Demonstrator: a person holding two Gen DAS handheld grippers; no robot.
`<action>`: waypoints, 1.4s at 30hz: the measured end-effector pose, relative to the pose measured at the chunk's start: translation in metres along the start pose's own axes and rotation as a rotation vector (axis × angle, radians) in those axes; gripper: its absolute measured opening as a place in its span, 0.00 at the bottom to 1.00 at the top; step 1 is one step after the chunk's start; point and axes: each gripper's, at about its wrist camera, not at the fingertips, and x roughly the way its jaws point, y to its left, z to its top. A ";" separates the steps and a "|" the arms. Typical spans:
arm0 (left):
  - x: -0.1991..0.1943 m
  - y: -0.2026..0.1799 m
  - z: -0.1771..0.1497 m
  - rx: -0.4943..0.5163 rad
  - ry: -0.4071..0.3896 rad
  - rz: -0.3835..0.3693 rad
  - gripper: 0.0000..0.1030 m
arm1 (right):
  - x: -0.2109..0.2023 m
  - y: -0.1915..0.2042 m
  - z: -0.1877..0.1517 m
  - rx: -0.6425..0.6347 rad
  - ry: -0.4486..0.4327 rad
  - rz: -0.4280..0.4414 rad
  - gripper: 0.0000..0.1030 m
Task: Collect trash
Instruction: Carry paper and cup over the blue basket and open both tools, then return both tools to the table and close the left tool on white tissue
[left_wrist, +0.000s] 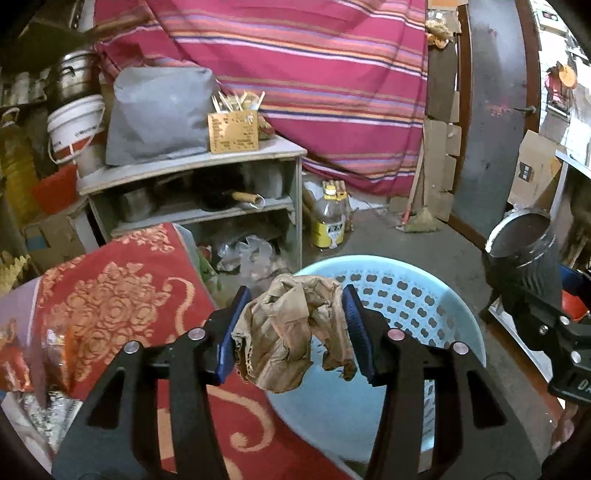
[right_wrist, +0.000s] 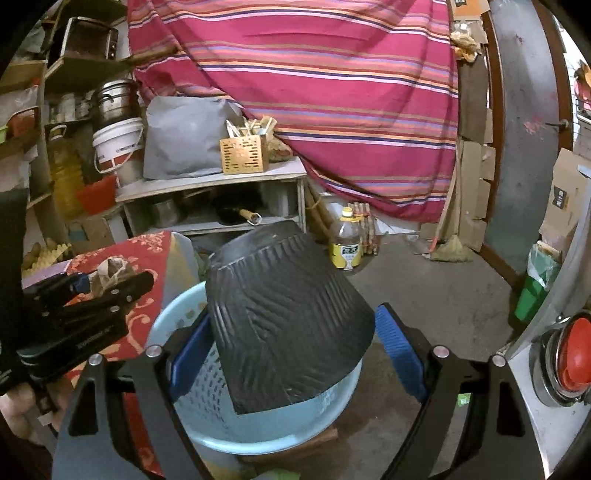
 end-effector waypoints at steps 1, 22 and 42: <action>0.005 -0.001 0.001 -0.002 0.011 -0.006 0.53 | 0.001 -0.002 0.000 0.005 0.002 0.001 0.82; -0.060 0.075 -0.004 -0.161 -0.113 0.196 0.93 | 0.028 0.032 0.004 -0.027 0.021 0.049 0.86; -0.207 0.222 -0.068 -0.293 -0.153 0.533 0.95 | -0.050 0.139 -0.011 -0.172 -0.062 0.231 0.90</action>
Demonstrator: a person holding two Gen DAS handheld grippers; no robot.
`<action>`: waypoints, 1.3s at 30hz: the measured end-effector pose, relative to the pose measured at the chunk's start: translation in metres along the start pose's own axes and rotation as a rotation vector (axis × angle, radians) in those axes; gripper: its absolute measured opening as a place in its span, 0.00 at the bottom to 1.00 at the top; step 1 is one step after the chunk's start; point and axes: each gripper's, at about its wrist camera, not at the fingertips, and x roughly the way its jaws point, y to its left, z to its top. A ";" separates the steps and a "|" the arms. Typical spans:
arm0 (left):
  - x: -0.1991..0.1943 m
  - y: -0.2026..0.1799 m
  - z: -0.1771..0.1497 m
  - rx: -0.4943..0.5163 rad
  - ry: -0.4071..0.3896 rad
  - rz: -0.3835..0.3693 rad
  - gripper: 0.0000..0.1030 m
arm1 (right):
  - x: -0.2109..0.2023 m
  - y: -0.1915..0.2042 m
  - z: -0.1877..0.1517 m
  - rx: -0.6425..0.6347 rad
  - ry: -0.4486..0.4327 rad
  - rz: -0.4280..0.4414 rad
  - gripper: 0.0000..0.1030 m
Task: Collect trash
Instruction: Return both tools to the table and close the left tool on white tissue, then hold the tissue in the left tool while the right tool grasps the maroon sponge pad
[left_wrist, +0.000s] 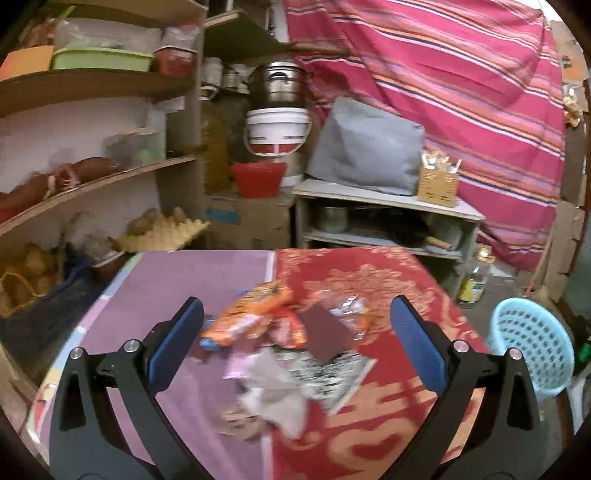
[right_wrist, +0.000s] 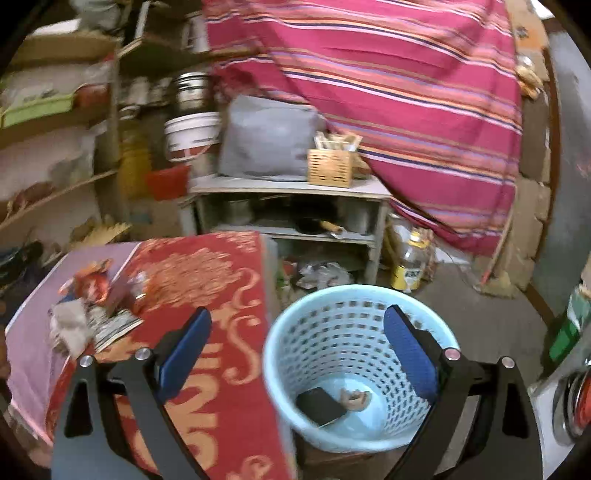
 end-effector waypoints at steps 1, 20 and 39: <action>0.001 0.011 -0.002 -0.010 0.013 0.001 0.95 | -0.001 0.009 0.000 0.001 0.002 0.019 0.90; 0.050 0.064 -0.044 -0.036 0.192 0.012 0.90 | 0.055 0.098 -0.020 -0.015 0.121 0.136 0.90; 0.078 0.045 -0.062 0.004 0.298 -0.116 0.18 | 0.069 0.119 -0.022 -0.044 0.135 0.137 0.90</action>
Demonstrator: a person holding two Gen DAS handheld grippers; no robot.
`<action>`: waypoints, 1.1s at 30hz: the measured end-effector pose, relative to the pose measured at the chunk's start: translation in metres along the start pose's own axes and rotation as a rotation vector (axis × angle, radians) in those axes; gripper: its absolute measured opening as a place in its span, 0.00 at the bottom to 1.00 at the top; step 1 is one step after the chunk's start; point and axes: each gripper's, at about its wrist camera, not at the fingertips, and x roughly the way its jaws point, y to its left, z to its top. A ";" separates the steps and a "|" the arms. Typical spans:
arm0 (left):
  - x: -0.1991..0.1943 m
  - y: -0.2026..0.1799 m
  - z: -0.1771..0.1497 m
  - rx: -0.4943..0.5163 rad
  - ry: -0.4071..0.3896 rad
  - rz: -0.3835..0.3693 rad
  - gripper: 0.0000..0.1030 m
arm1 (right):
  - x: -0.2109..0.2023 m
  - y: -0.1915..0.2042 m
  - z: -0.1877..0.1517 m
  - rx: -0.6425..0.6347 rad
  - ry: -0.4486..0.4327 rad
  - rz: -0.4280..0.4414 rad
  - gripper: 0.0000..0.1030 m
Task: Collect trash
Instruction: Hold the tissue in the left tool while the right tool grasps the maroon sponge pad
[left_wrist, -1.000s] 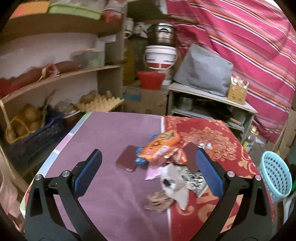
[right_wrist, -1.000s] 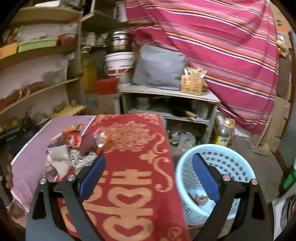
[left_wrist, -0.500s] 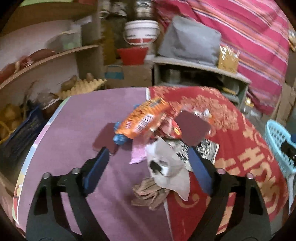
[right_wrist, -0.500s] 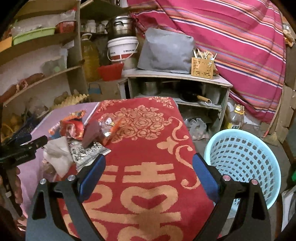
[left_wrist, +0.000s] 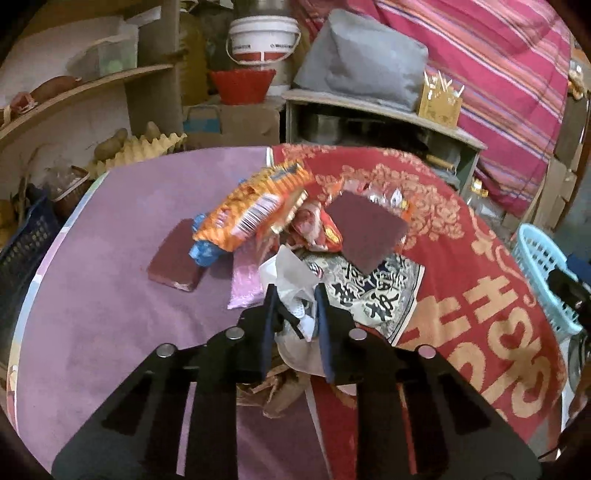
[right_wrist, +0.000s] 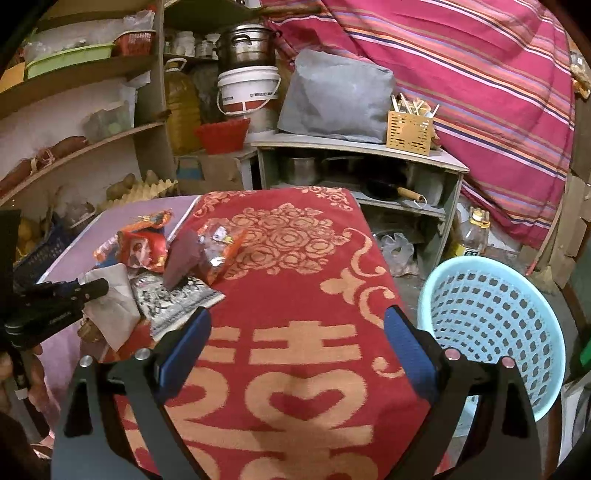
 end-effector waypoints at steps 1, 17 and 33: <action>-0.006 0.003 0.001 -0.005 -0.017 0.005 0.18 | -0.001 0.003 0.001 -0.004 -0.004 0.005 0.90; -0.030 0.068 0.022 -0.046 -0.115 0.088 0.18 | 0.045 0.085 0.024 -0.136 0.024 0.010 0.90; 0.004 0.099 0.034 -0.048 -0.078 0.156 0.18 | 0.127 0.131 0.012 -0.222 0.162 -0.012 0.90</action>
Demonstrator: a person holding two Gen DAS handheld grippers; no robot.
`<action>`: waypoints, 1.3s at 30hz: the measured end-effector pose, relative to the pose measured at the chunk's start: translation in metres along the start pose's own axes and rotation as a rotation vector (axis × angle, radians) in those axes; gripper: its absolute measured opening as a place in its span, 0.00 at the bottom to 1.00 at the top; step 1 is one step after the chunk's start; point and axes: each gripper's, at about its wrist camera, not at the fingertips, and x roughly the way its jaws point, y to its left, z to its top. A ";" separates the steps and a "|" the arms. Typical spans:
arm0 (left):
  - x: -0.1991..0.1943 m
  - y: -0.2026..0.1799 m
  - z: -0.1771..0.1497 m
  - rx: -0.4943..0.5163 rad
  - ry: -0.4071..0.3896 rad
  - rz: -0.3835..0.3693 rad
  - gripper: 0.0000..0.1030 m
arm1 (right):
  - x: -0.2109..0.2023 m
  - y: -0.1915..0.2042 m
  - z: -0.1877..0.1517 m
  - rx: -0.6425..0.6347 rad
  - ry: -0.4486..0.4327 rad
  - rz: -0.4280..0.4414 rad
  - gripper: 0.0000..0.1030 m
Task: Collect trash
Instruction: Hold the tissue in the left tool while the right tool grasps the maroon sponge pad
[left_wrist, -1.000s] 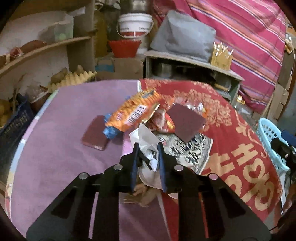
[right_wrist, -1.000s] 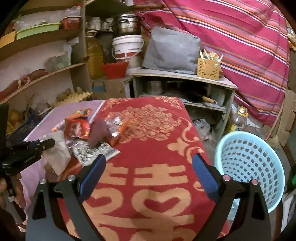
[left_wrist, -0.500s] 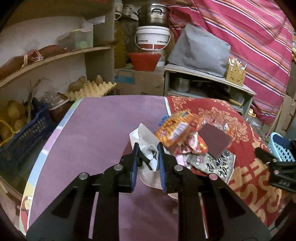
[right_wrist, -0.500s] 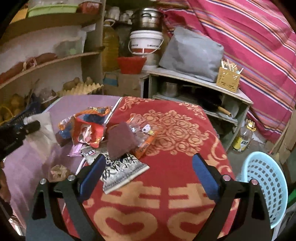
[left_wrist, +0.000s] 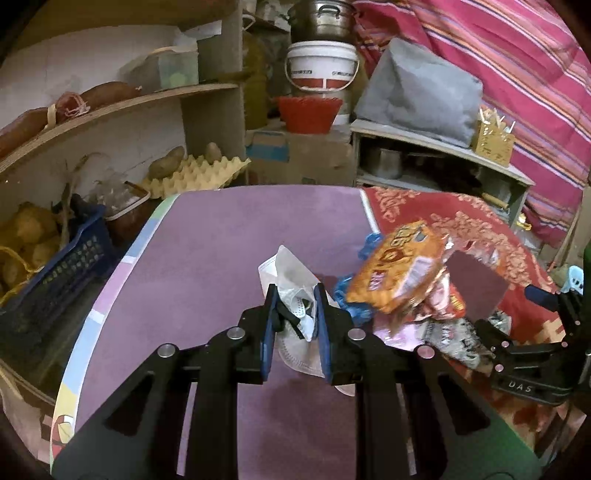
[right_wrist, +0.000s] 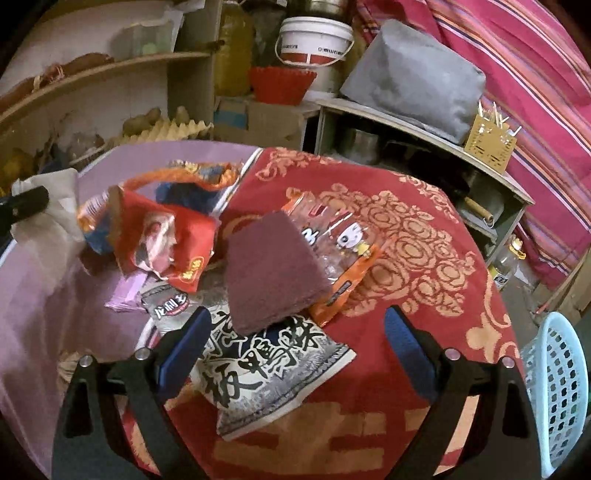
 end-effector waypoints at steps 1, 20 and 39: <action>0.002 0.001 -0.001 0.002 0.005 0.003 0.18 | 0.001 0.001 0.000 -0.005 0.001 -0.005 0.90; 0.005 -0.004 -0.003 0.014 0.015 0.020 0.18 | 0.008 0.004 0.005 -0.042 0.013 0.052 0.33; -0.011 -0.025 -0.002 0.033 -0.018 0.017 0.18 | -0.006 -0.046 -0.005 0.094 0.017 0.180 0.34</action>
